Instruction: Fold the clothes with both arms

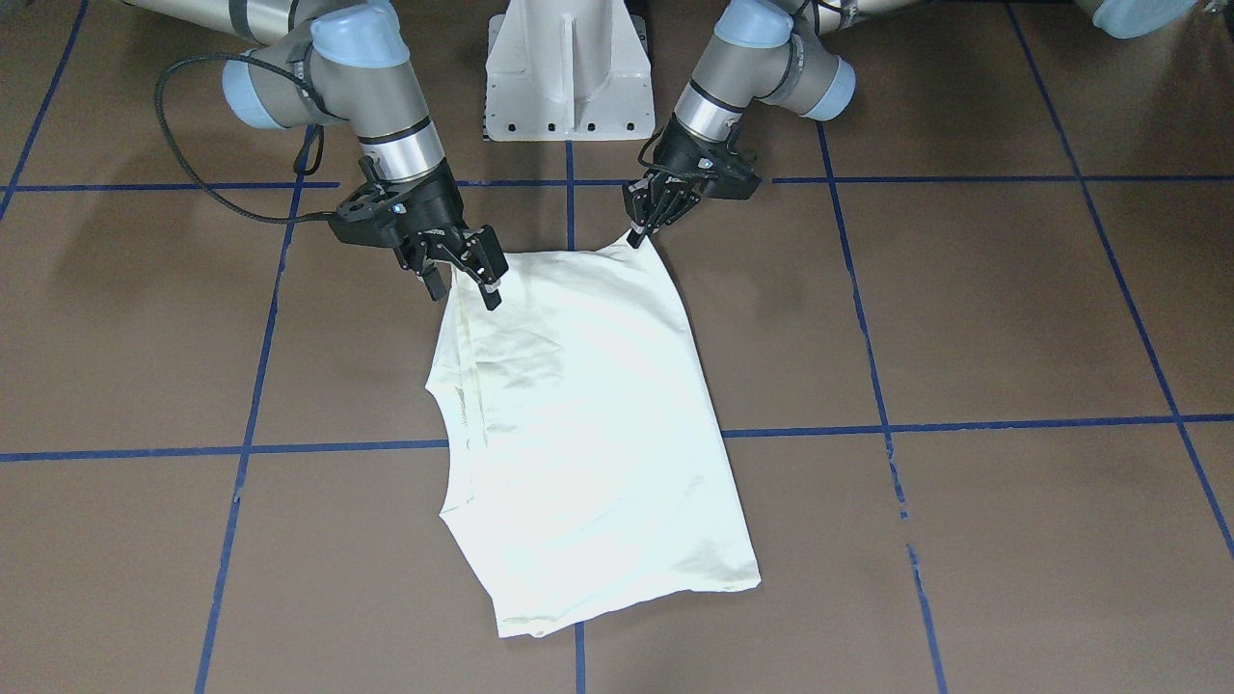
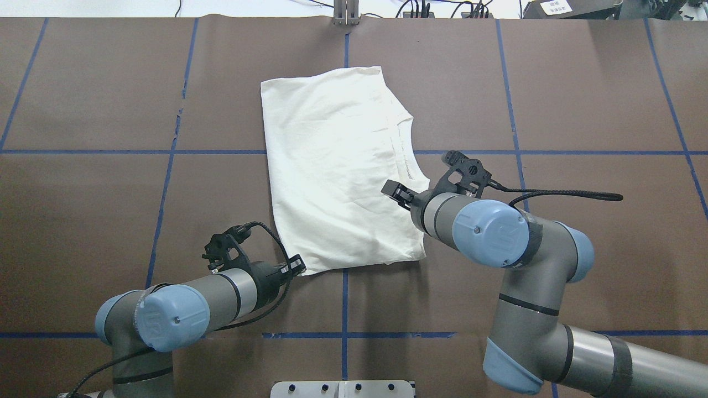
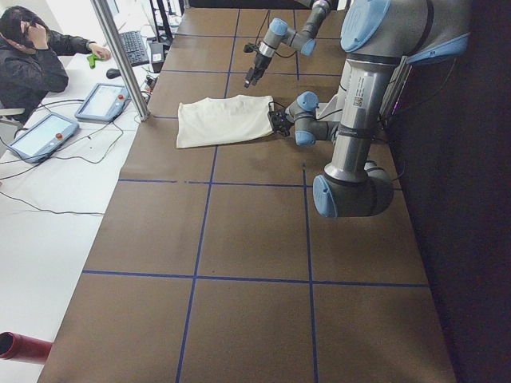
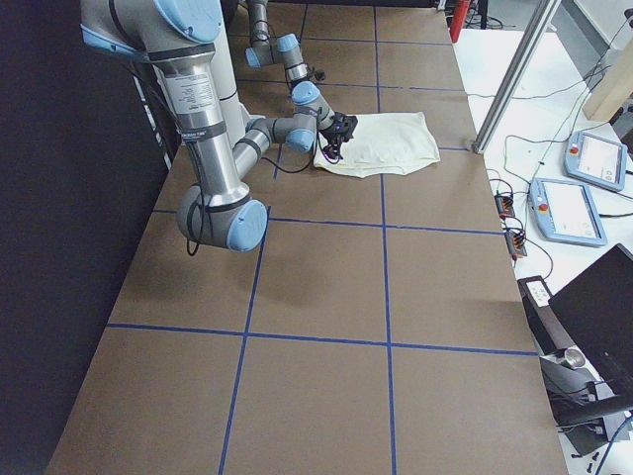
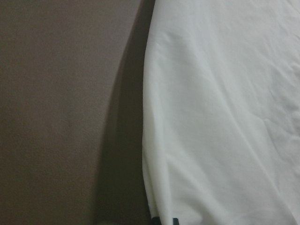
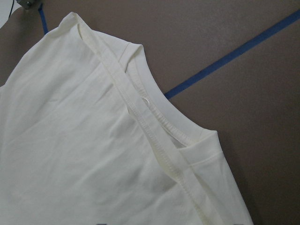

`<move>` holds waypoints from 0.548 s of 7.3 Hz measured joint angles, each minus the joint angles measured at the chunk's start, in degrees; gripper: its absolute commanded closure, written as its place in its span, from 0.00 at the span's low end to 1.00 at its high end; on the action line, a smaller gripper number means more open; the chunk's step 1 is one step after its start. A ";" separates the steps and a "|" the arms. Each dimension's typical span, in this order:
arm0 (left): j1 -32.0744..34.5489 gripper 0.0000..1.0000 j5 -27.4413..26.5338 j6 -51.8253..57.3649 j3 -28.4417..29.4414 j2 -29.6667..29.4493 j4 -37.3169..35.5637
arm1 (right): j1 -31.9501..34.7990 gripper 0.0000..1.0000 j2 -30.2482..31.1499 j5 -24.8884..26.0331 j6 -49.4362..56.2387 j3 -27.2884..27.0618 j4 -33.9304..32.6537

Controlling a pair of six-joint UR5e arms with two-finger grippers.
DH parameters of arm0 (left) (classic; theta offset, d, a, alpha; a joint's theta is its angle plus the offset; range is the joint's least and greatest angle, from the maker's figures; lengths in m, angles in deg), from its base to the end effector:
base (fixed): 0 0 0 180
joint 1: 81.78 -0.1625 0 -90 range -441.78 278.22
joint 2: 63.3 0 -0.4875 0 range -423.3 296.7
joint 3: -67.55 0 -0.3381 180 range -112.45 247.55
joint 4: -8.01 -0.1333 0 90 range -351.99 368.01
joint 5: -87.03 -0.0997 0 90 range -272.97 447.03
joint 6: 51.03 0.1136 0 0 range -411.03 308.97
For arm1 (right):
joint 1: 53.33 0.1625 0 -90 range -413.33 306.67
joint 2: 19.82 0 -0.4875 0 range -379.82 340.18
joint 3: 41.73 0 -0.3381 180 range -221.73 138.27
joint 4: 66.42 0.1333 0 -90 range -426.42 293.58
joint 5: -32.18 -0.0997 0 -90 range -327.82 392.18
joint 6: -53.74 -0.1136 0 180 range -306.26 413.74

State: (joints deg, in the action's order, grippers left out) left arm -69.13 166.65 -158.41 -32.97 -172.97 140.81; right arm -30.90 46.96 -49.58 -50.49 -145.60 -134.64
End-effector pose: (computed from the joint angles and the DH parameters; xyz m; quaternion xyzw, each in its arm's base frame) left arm 0.5443 -0.2798 0.3889 0.0482 0.5948 -0.2594 0.7593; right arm -0.5065 -0.3709 0.3794 0.0975 -0.4844 0.3067 0.8135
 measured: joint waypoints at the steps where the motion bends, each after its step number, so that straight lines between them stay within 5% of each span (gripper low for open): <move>1: 0.00 1.00 0.01 -0.01 -0.02 -0.12 0.00 | -1.10 0.17 -0.33 0.92 -0.24 0.47 -2.40; 4: 0.00 1.00 0.01 0.01 -0.03 -0.14 0.00 | -2.53 0.20 -0.30 1.72 -0.01 2.63 -5.24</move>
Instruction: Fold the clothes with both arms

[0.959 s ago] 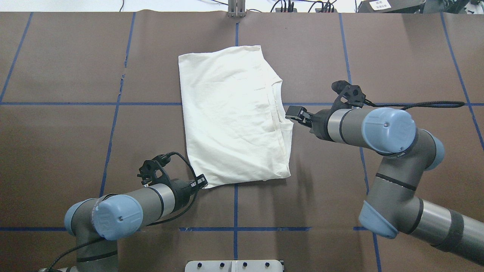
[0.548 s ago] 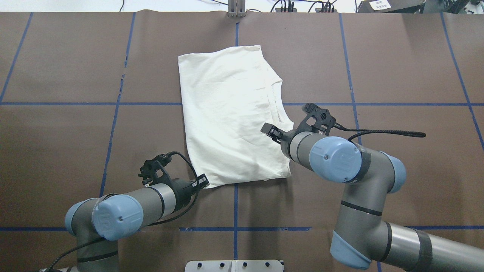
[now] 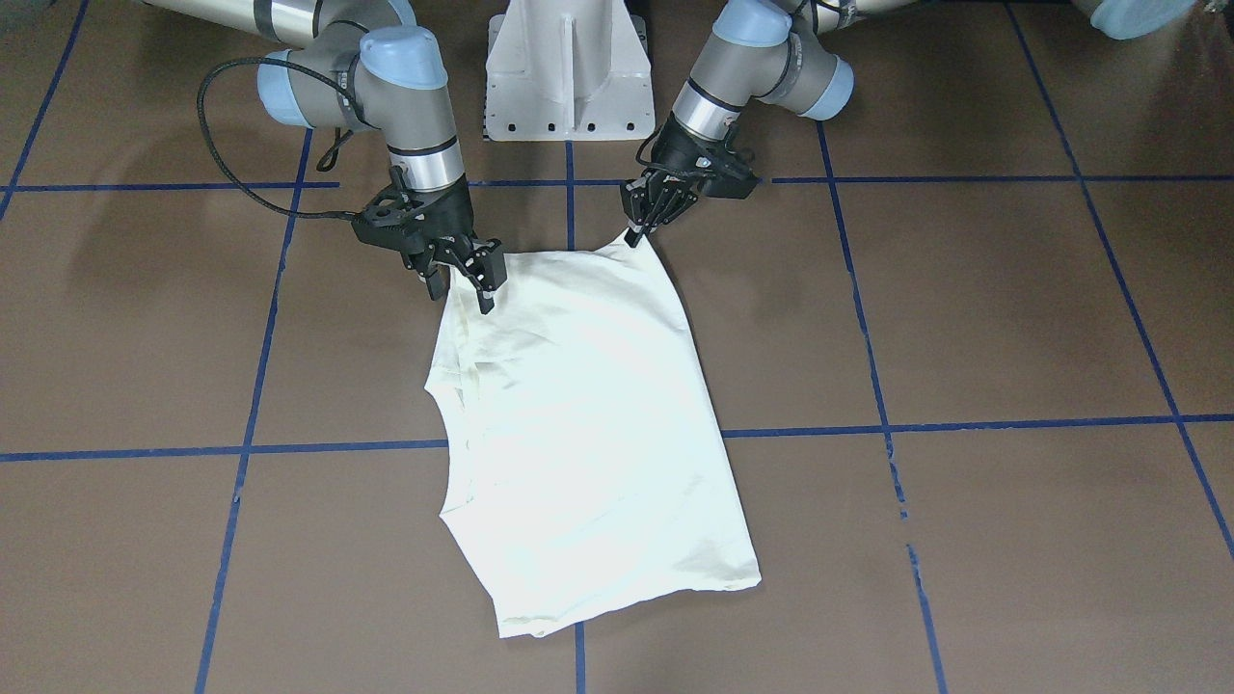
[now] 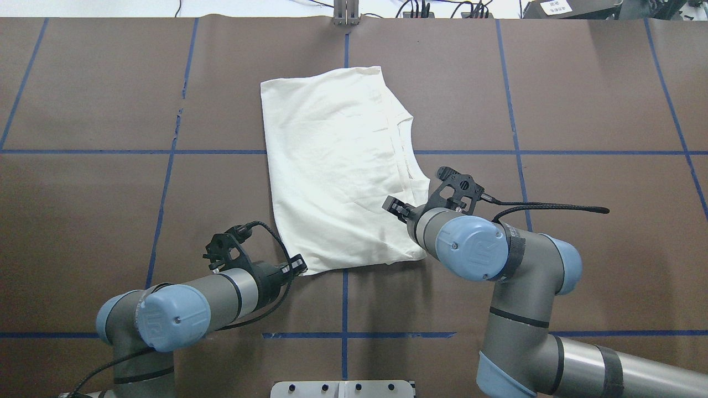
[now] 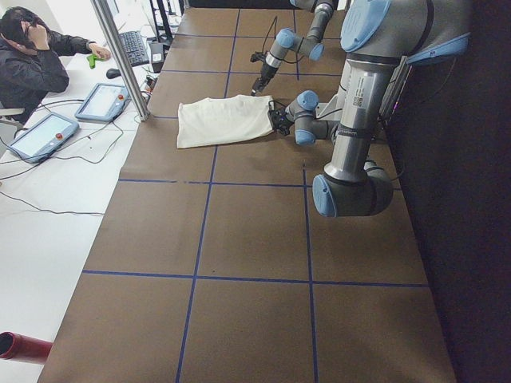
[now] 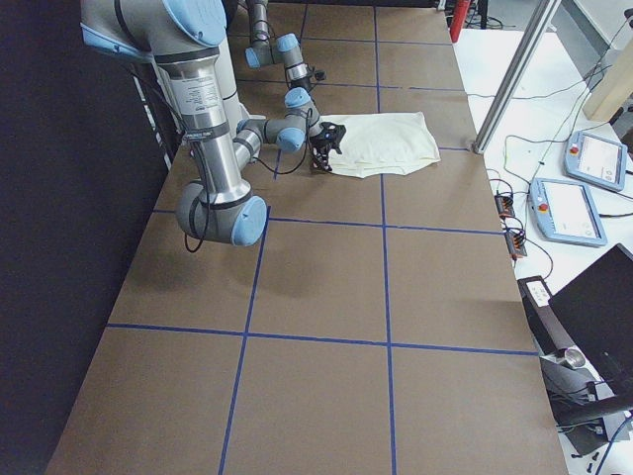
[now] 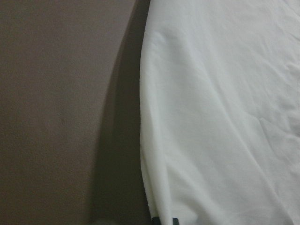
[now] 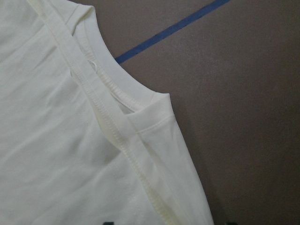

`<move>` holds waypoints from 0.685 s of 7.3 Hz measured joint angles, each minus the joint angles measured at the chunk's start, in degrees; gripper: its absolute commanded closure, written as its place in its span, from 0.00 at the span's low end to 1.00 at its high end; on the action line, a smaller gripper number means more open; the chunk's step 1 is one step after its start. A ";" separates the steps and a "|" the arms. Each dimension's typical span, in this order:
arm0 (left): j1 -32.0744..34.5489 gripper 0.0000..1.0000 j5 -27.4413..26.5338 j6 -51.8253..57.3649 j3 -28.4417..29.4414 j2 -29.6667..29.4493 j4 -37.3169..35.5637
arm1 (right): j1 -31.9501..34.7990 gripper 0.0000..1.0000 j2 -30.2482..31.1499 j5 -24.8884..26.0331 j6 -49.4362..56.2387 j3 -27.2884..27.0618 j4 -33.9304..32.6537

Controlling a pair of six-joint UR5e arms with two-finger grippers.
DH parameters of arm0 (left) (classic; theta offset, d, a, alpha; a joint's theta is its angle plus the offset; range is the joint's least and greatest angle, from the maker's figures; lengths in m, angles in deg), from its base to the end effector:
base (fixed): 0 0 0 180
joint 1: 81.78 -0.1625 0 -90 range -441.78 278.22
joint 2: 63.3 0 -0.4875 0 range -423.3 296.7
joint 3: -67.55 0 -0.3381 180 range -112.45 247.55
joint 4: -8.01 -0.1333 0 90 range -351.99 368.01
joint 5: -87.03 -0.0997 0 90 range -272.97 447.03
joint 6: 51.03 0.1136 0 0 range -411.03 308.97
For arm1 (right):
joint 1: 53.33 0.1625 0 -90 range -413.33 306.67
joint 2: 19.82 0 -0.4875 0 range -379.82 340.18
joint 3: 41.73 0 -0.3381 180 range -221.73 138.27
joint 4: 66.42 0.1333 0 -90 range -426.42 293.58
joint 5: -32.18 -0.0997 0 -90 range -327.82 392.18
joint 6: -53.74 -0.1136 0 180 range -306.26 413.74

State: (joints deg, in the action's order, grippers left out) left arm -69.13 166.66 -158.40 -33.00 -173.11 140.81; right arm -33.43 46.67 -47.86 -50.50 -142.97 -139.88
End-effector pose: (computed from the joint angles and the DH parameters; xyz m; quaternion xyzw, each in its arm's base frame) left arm 0.5447 -0.2798 0.3872 0.0481 0.5960 -0.2591 0.7585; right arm -0.5327 -0.3555 0.4090 0.0994 -0.4268 0.2995 0.8475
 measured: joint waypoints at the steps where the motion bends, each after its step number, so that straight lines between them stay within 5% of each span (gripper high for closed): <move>1: 0.00 1.00 0.00 -0.01 0.00 0.02 0.00 | -0.29 0.24 0.13 0.04 0.03 0.23 -0.13; 3: 0.00 1.00 0.00 0.02 0.00 0.03 0.00 | -0.58 0.38 0.26 0.21 0.01 0.29 -0.19; 4: 0.00 1.00 0.00 0.04 0.01 0.04 0.00 | -0.79 0.59 0.29 0.65 0.00 0.30 -0.19; 5: 0.00 1.00 0.00 0.05 0.05 0.02 0.00 | -0.99 1.00 0.26 1.08 -0.06 0.29 -0.19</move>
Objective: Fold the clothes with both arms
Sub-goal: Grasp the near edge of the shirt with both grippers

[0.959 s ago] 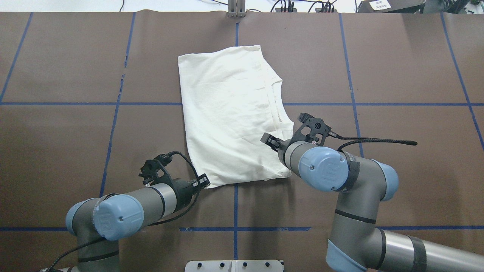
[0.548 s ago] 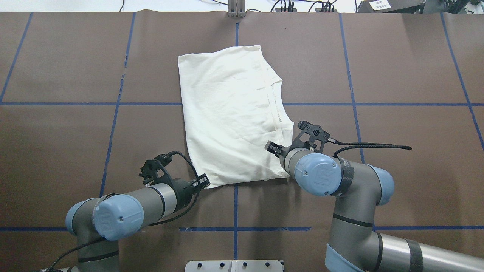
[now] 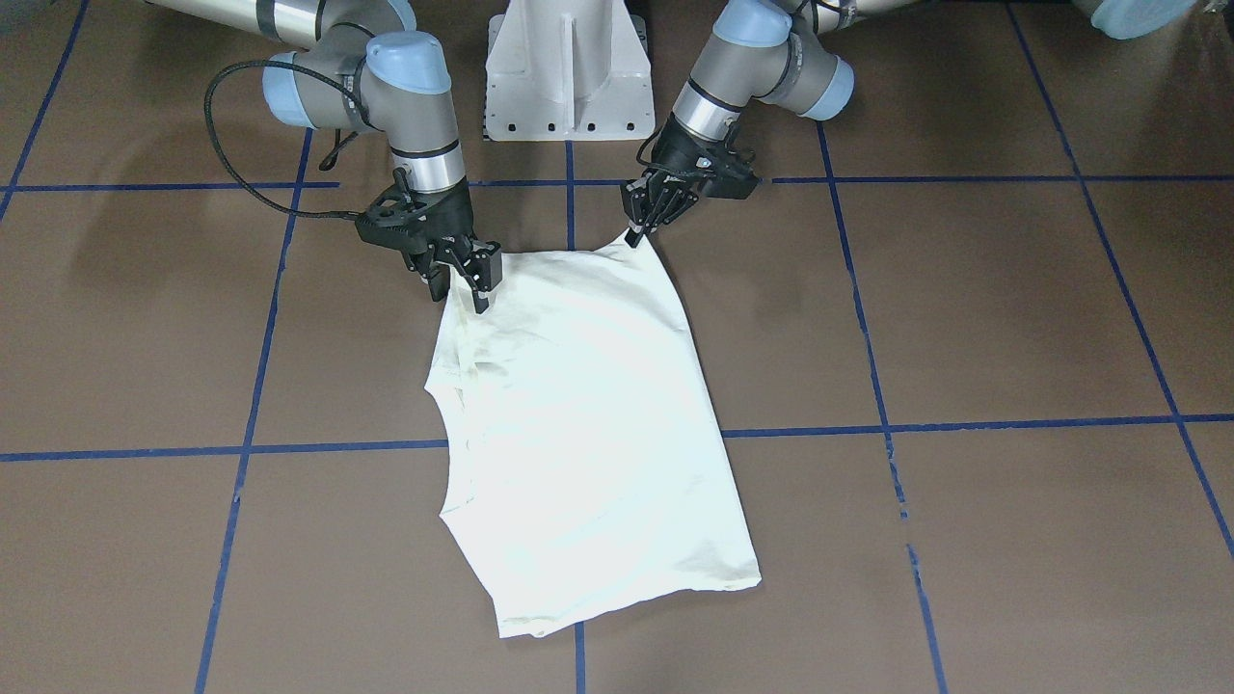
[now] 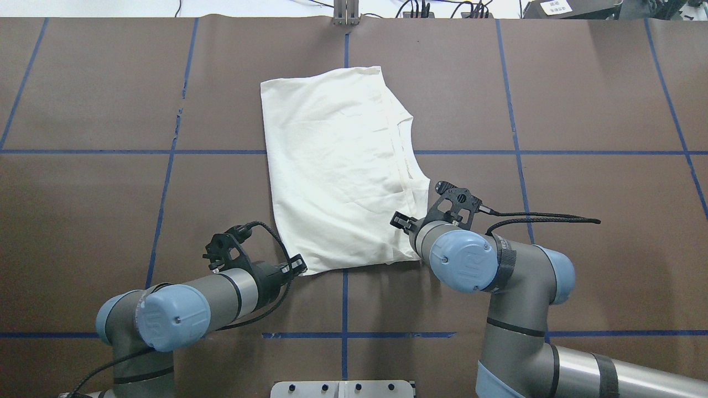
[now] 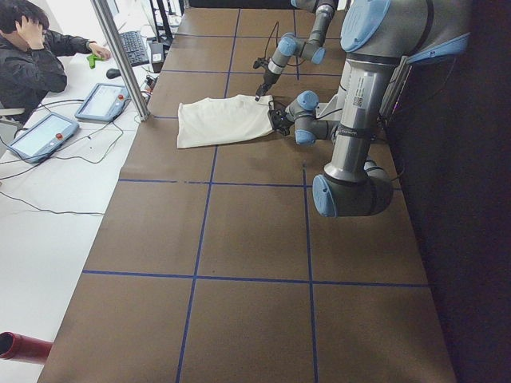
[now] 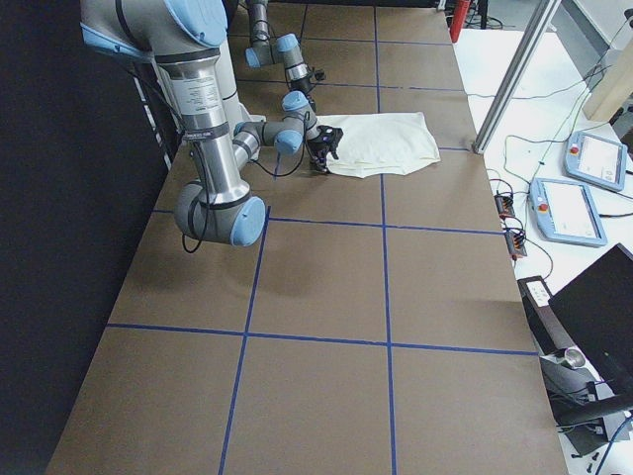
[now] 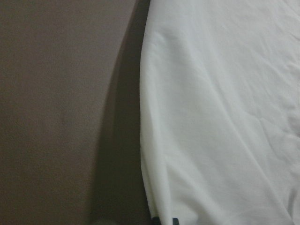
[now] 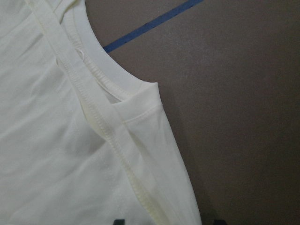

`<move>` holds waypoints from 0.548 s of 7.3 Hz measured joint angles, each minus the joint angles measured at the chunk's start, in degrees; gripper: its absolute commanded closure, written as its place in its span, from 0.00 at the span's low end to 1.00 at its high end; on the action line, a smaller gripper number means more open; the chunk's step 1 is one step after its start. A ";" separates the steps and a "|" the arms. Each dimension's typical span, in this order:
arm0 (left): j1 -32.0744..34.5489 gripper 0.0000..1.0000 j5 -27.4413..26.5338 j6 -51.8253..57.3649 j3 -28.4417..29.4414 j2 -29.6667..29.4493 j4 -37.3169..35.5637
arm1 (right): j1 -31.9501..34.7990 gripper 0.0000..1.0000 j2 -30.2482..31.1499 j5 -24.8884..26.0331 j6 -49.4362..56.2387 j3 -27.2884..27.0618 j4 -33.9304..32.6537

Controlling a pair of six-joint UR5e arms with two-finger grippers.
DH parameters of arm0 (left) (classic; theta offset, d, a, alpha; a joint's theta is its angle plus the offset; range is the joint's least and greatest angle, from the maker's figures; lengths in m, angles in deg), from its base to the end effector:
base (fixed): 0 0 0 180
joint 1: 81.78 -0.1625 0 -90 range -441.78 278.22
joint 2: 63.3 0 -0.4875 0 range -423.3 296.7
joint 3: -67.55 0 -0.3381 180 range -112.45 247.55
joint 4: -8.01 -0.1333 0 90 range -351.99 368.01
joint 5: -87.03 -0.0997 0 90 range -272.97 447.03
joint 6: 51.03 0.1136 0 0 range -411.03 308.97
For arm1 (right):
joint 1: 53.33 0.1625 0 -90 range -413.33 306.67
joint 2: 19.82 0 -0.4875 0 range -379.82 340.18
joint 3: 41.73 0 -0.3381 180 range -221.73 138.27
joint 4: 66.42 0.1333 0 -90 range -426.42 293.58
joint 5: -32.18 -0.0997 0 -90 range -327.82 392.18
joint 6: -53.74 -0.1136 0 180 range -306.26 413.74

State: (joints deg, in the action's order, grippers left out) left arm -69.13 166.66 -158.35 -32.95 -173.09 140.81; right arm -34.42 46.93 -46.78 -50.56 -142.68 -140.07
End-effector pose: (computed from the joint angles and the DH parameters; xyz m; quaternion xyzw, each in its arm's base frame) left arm 0.5448 -0.2799 0.3878 0.0484 0.5955 -0.2589 0.7590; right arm -0.5377 -0.3481 0.4142 0.1040 -0.4211 0.2966 0.8508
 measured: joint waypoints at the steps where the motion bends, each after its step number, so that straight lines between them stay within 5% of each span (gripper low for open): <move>1: 0.00 1.00 0.00 0.00 0.01 -0.01 0.00 | -0.08 1.00 -0.14 0.20 -0.14 -0.05 0.00; 4: 0.00 1.00 0.00 0.04 -0.05 0.01 0.00 | -0.11 1.00 -0.28 0.89 -0.28 -0.48 0.01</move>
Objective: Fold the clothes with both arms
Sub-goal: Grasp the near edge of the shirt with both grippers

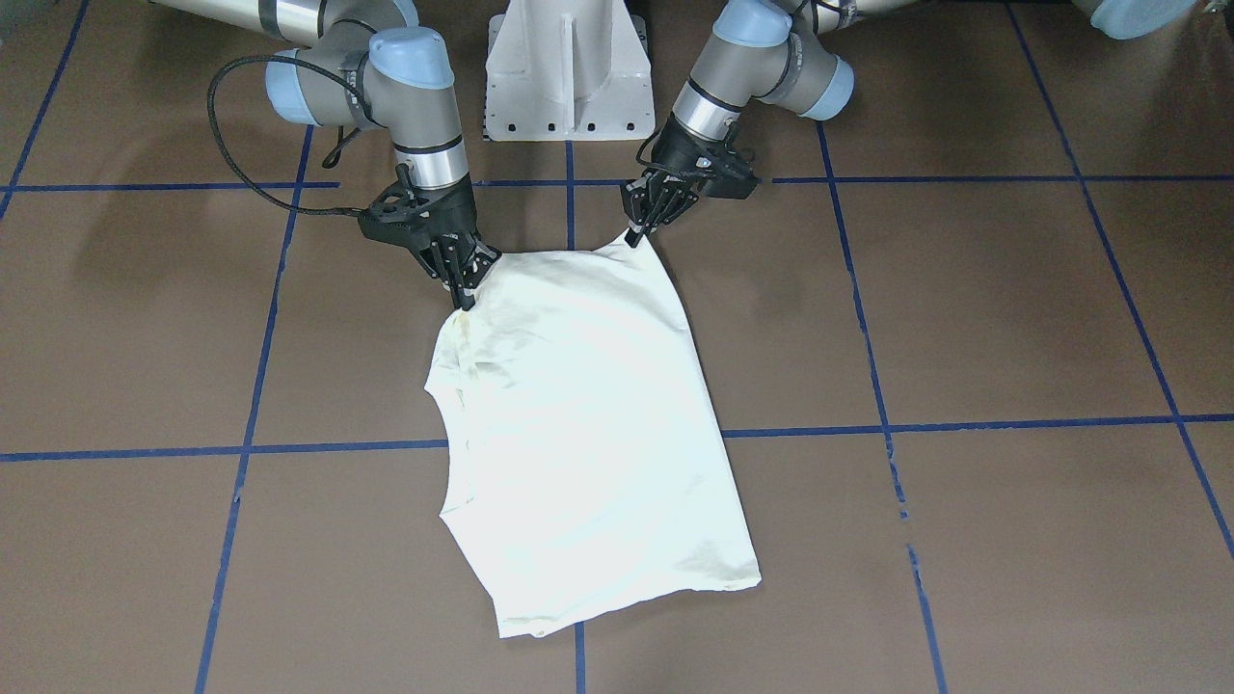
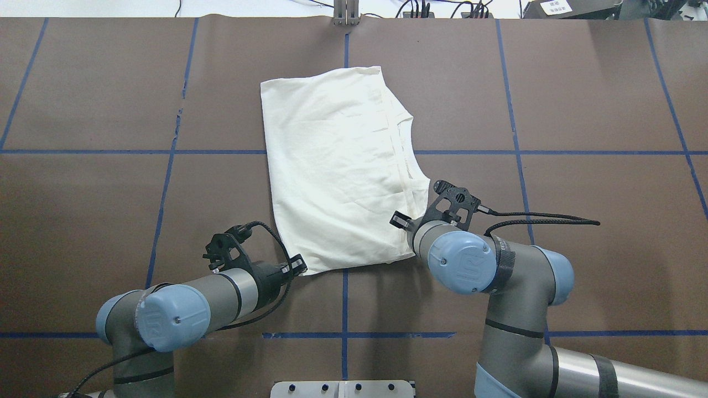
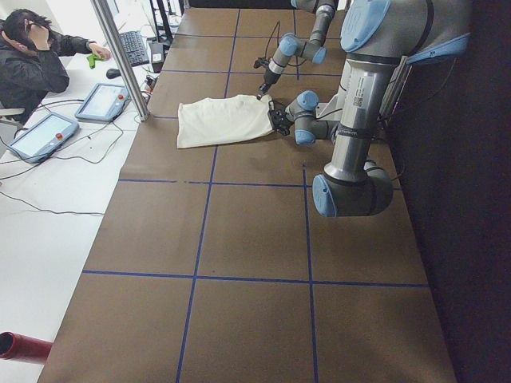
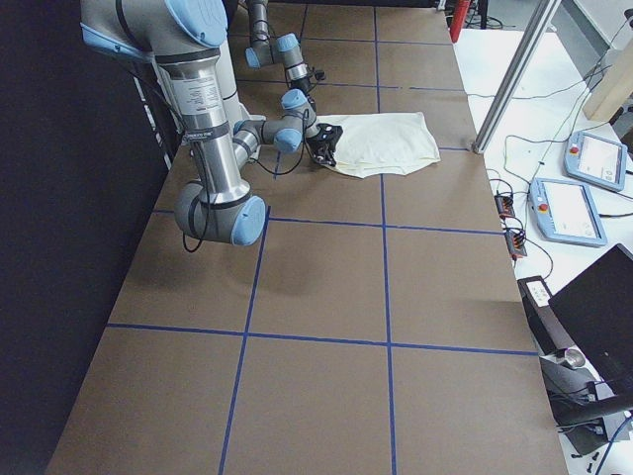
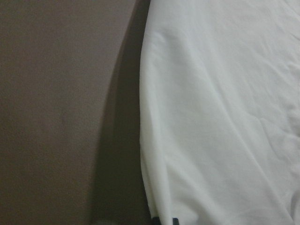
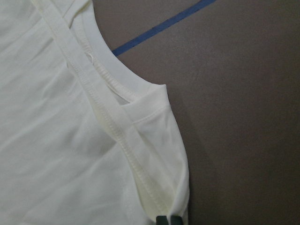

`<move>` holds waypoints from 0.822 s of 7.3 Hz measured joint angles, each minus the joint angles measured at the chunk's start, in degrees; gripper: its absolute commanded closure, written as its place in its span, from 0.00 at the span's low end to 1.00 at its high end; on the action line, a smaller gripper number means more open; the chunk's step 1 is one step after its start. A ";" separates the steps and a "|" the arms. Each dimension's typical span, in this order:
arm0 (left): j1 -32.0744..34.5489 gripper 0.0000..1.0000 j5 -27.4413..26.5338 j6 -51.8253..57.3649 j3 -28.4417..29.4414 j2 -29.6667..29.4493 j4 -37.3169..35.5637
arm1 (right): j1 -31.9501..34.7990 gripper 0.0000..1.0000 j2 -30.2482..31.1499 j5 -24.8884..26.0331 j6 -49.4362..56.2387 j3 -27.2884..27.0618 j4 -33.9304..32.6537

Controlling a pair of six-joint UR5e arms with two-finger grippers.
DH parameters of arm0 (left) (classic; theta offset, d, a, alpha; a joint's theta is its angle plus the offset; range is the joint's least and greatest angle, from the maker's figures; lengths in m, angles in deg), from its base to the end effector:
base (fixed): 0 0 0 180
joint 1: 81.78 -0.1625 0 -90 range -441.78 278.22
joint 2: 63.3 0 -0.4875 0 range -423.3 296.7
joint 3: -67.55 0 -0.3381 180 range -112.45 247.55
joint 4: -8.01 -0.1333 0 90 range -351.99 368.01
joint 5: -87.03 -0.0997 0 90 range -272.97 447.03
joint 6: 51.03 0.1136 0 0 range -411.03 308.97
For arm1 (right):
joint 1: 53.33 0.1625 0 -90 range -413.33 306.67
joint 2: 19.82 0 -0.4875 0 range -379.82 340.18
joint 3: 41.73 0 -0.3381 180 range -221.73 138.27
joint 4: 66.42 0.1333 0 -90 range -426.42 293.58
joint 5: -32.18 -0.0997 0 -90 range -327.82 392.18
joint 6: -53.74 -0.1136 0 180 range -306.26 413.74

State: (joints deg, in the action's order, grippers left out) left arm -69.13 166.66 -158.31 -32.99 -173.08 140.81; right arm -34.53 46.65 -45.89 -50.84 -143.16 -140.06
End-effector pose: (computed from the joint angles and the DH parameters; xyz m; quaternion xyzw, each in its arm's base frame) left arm 0.5447 -0.2798 0.3876 0.0486 0.5957 -0.2586 0.7589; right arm -0.5371 -0.3485 0.4074 0.1095 -0.4269 0.3006 0.8458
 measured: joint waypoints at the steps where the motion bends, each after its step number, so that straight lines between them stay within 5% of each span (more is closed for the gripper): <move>1: 0.01 1.00 0.06 0.17 -0.18 0.00 0.00 | 0.05 1.00 0.00 0.18 -0.01 -0.30 0.04; 3: 0.39 1.00 1.51 0.63 -3.96 0.53 -1.80 | 0.26 1.00 0.95 0.26 -0.03 -4.10 -0.89; 6: 0.47 1.00 5.25 0.64 -23.36 0.27 -22.58 | -3.17 1.00 2.60 0.03 -3.11 -21.37 -14.43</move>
State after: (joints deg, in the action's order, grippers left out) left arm -68.66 171.90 -157.67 -56.35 -172.81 118.23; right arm -37.70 49.25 -45.86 -53.95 -164.53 -154.49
